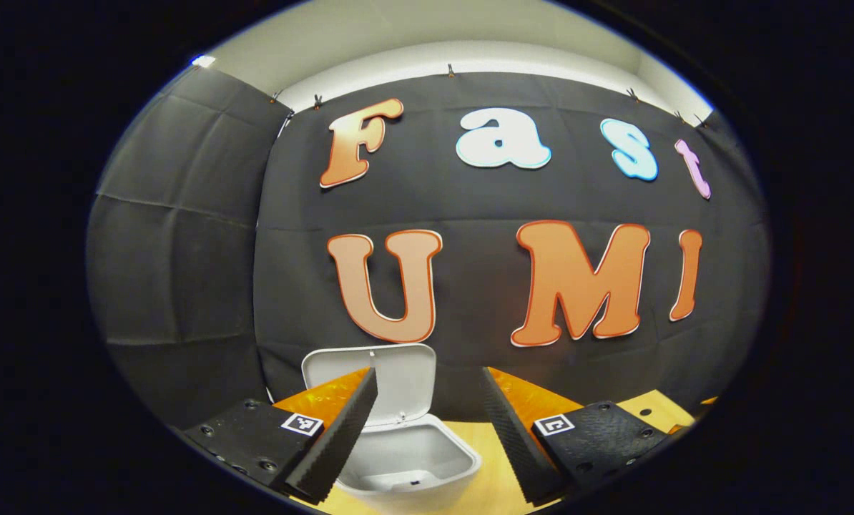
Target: Press the lid of the desktop garbage bin to open it, pick up the crumpled paper on the desktop and throw it into the bin, then pick up the pop can on the desktop and drop it into the bin, and finally close the garbage bin lid.
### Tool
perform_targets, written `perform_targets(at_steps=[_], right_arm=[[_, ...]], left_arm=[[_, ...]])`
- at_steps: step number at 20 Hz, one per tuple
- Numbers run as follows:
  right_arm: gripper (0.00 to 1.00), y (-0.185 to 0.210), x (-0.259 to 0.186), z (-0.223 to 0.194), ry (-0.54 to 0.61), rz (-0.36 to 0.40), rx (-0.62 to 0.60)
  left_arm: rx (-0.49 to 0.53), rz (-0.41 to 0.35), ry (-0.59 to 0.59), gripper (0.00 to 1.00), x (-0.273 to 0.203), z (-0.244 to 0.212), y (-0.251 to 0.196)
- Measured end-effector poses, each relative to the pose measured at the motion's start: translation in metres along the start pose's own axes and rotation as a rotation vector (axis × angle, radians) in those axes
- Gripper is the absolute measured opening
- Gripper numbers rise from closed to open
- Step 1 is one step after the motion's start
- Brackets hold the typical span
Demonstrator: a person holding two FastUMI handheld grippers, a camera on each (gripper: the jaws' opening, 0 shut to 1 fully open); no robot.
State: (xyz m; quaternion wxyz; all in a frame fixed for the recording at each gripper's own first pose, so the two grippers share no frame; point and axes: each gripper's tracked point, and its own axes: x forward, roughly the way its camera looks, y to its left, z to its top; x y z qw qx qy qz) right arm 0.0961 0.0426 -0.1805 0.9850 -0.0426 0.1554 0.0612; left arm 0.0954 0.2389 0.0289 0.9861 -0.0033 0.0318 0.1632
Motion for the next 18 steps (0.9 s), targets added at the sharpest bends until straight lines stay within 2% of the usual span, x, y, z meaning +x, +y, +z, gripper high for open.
perform_targets(at_steps=[7, 10, 13, 18], right_arm=[[0.94, 0.012, 0.023, -0.035, 0.011, 0.047, -0.037], [0.94, 0.017, 0.034, -0.051, 0.019, 0.061, -0.041], [0.94, 0.021, 0.049, -0.066, 0.022, 0.07, -0.044], [0.94, 0.026, 0.074, -0.111, 0.083, 0.088, -0.053]], left_arm=[[-0.042, -0.072, -0.14, 0.93, -0.052, 0.03, -0.04], [-0.06, -0.073, -0.169, 0.93, -0.07, 0.034, -0.05], [-0.103, -0.104, -0.175, 0.93, -0.082, 0.033, -0.066], [-0.126, -0.078, -0.146, 0.92, -0.099, 0.021, -0.075]])
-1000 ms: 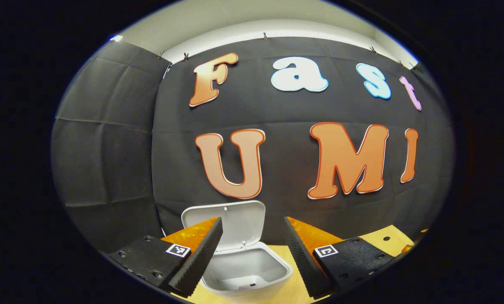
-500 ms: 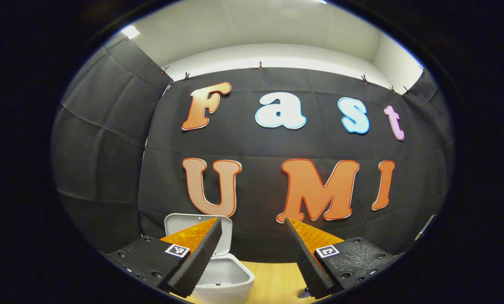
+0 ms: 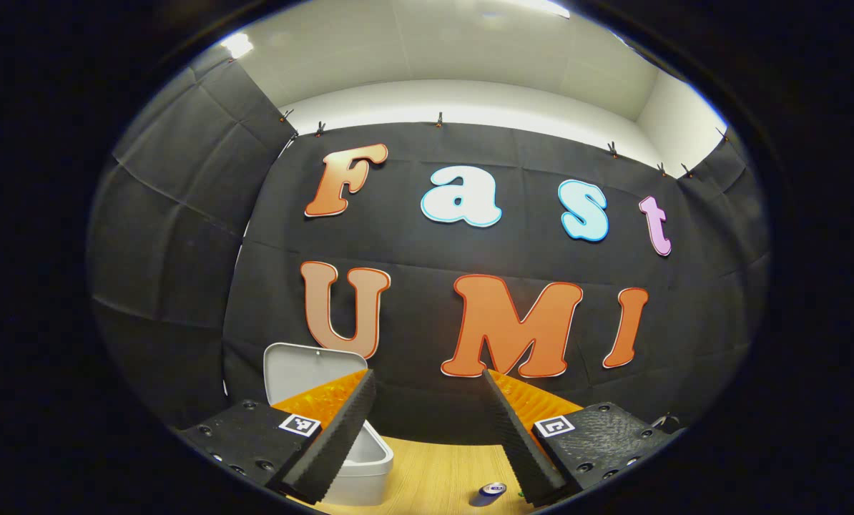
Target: Press the lid of the desktop garbage bin to open it, pick up the crumpled paper on the desktop and throw it into the bin, then pick up the pop can on the desktop and drop it into the bin, and finally close the garbage bin lid.
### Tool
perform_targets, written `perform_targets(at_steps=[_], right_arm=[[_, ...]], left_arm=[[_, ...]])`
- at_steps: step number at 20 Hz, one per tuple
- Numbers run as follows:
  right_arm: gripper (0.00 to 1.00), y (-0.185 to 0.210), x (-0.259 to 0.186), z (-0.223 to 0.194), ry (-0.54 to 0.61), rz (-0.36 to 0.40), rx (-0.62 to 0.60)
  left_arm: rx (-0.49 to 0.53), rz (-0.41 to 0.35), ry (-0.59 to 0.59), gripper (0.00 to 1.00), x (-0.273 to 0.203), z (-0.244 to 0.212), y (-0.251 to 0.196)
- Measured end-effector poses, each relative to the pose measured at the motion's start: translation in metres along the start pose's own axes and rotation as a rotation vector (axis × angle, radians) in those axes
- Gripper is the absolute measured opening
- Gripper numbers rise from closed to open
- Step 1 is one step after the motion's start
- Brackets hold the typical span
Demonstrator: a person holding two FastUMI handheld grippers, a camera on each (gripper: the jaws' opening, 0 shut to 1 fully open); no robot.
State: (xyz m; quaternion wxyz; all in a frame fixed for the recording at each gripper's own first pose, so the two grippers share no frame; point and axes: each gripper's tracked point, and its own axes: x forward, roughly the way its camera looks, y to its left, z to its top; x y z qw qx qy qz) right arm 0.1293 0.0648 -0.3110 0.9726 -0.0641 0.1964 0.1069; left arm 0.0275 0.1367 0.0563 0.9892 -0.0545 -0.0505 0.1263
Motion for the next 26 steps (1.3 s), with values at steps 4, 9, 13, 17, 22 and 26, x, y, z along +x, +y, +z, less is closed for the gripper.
perform_targets(at_steps=[4, 9, 13, 17, 22, 26], right_arm=[[0.94, 0.003, 0.028, -0.037, 0.063, 0.002, -0.012], [0.94, 0.005, 0.061, -0.067, 0.123, -0.007, -0.01], [0.94, 0.007, 0.079, -0.096, 0.188, -0.01, -0.008], [0.82, 0.005, 0.089, -0.109, 0.224, -0.032, 0.022], [0.65, 0.0, 0.09, -0.113, 0.247, -0.063, 0.023], [0.42, 0.001, 0.085, -0.127, 0.318, -0.067, 0.029]], left_arm=[[-0.02, -0.011, 0.004, 0.92, -0.012, 0.003, -0.009], [0.017, -0.018, 0.017, 0.92, -0.019, 0.004, -0.02], [0.031, -0.028, 0.068, 0.92, -0.021, -0.009, -0.022], [0.051, -0.026, 0.118, 0.93, -0.021, -0.023, -0.018], [0.043, -0.032, 0.155, 0.94, -0.02, -0.032, -0.014], [0.021, -0.034, 0.171, 0.94, -0.022, -0.038, -0.009]])
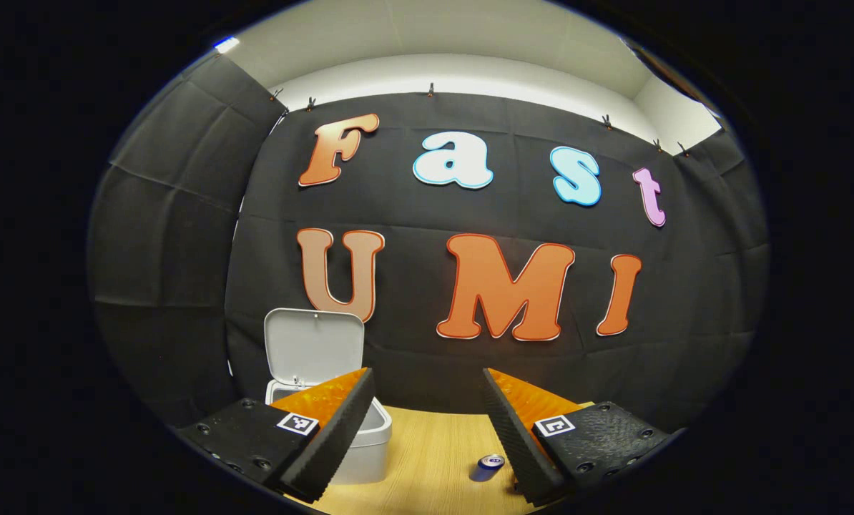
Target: Press the lid of the desktop garbage bin to open it, pick up the crumpled paper on the desktop and throw it into the bin, then pick up the pop can on the desktop and drop it into the bin, and finally close the garbage bin lid.
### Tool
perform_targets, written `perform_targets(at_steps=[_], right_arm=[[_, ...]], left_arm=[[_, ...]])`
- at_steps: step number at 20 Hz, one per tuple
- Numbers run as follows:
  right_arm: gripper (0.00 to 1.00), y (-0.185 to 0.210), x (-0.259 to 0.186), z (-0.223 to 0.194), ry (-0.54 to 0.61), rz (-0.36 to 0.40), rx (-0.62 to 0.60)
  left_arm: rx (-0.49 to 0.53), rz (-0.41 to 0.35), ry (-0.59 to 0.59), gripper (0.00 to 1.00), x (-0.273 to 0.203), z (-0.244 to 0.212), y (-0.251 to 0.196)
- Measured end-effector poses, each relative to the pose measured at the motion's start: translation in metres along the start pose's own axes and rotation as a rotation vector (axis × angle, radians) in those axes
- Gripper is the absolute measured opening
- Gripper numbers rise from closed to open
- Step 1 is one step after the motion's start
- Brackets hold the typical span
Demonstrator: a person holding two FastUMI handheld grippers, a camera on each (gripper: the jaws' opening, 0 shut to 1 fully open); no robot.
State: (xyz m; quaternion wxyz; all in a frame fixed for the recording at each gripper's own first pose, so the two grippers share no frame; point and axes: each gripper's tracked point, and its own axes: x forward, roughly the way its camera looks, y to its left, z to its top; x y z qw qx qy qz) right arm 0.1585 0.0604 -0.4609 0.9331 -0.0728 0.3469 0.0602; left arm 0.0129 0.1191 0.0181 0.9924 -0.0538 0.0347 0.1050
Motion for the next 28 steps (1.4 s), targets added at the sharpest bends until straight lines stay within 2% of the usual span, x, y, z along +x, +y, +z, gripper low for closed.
perform_targets(at_steps=[1, 2, 3, 7, 12, 24, 28], right_arm=[[0.33, -0.001, 0.0, -0.003, 0.017, -0.004, 0.007], [0.37, -0.002, 0.001, -0.004, 0.023, -0.005, 0.014], [0.35, -0.001, 0.002, -0.006, 0.034, -0.002, 0.018], [0.19, 0.002, 0.001, -0.01, 0.053, 0.006, 0.01], [0.08, 0.006, -0.007, -0.008, 0.029, 0.037, -0.03], [0.06, -0.014, -0.059, 0.036, -0.086, 0.03, -0.036], [0.06, -0.01, -0.088, 0.07, -0.157, 0.036, -0.05]], left_arm=[[-0.007, 0.001, 0.008, 0.94, 0.0, -0.004, 0.002], [-0.009, 0.002, 0.015, 0.93, -0.001, -0.005, 0.003], [-0.009, 0.007, 0.02, 0.93, -0.001, -0.007, 0.005], [-0.014, 0.011, 0.033, 0.94, -0.006, -0.01, 0.009], [-0.003, 0.011, 0.045, 0.93, -0.01, -0.013, 0.011], [-0.025, -0.002, 0.031, 0.93, -0.001, -0.018, 0.008], [-0.022, 0.002, 0.017, 0.92, -0.001, -0.02, 0.013]])
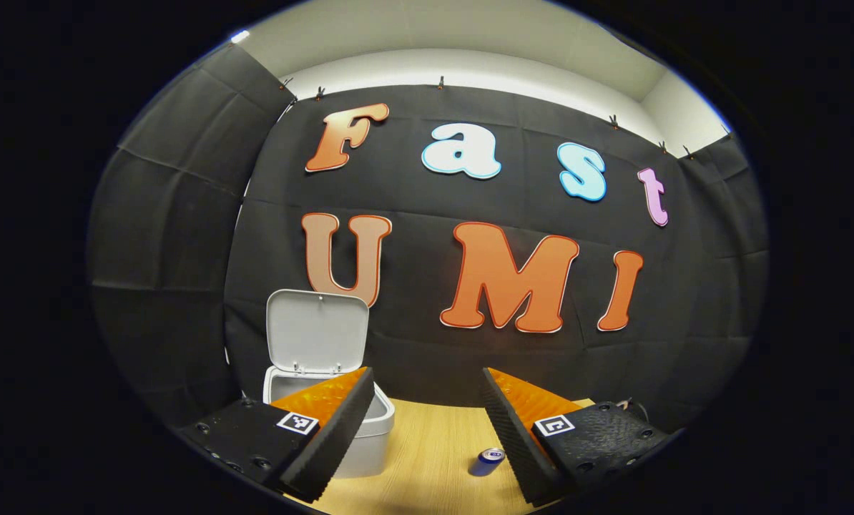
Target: Press the lid of the desktop garbage bin to open it, pick up the crumpled paper on the desktop and throw it into the bin, then pick up the pop can on the desktop and drop it into the bin, and finally close the garbage bin lid.
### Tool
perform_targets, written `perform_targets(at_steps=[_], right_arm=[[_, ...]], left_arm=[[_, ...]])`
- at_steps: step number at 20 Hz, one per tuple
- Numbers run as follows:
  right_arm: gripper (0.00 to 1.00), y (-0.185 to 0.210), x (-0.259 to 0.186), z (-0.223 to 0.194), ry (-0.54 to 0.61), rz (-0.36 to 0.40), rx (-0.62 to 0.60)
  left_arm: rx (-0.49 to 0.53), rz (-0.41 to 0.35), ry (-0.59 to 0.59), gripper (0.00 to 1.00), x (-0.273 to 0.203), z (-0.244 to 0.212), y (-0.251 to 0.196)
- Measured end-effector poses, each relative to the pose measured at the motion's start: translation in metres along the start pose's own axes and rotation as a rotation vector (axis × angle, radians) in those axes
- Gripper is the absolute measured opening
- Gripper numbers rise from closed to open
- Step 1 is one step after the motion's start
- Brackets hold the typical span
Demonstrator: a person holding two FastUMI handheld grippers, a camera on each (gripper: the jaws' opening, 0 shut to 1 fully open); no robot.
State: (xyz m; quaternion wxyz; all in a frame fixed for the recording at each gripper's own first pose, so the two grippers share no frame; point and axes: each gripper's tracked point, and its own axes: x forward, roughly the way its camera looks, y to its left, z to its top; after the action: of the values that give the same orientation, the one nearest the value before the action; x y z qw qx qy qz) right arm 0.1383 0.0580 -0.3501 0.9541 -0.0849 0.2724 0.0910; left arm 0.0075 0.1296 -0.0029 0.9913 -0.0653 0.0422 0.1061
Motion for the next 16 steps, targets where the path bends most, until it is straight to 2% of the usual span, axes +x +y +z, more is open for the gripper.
perform_targets(at_steps=[7, 16], right_arm=[[0.06, 0.026, -0.047, 0.092, -0.176, 0.048, -0.02], [0.05, 0.082, -0.101, 0.185, -0.34, 0.178, -0.006]], left_arm=[[-0.014, 0.019, -0.013, 0.94, -0.003, -0.007, 0.016], [-0.047, 0.069, -0.026, 0.94, -0.014, -0.011, 0.048]])
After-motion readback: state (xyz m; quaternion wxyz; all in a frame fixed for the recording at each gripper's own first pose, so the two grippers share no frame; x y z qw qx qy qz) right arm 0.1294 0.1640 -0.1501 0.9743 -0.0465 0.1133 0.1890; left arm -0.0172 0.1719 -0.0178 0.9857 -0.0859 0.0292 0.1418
